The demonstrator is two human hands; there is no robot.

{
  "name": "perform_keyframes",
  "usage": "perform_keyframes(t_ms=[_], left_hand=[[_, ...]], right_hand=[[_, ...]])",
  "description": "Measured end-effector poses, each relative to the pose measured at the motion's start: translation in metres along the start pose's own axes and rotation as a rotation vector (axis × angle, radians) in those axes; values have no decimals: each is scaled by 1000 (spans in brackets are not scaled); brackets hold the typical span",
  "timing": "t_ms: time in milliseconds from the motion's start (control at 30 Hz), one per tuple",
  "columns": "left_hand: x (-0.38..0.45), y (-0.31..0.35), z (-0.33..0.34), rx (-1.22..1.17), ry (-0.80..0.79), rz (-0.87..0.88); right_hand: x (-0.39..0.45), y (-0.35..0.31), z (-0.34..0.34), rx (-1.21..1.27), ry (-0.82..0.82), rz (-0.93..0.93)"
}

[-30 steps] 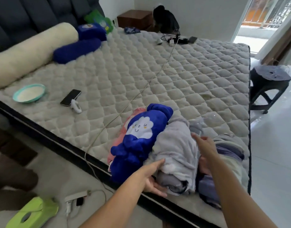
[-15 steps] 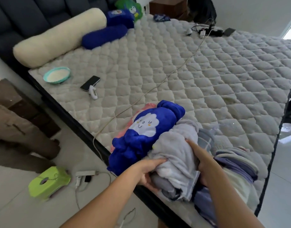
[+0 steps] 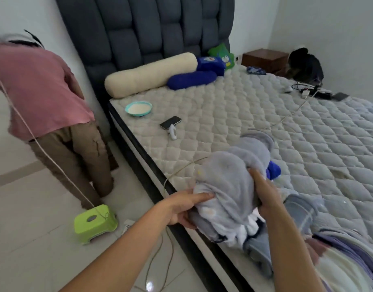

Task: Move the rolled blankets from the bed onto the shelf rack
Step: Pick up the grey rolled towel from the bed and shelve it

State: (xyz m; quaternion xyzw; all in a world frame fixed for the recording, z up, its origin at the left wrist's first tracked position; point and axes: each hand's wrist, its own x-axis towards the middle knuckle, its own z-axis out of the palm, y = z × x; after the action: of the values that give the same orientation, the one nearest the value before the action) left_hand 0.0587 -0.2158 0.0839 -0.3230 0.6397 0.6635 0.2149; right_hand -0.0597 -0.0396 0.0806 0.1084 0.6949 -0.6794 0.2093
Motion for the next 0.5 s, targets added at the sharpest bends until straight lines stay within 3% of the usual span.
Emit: perform_keyframes(t_ms=[100, 300, 500], left_hand=[[-49, -31, -59, -143, 130, 94], [-156, -136, -169, -559, 342, 326], [-260, -260, -260, -797, 659, 417]], right_hand=[[-44, -7, 72, -38, -137, -126], [-155, 9, 232, -160, -700, -295], [-284, 59, 381, -314, -1098, -496]])
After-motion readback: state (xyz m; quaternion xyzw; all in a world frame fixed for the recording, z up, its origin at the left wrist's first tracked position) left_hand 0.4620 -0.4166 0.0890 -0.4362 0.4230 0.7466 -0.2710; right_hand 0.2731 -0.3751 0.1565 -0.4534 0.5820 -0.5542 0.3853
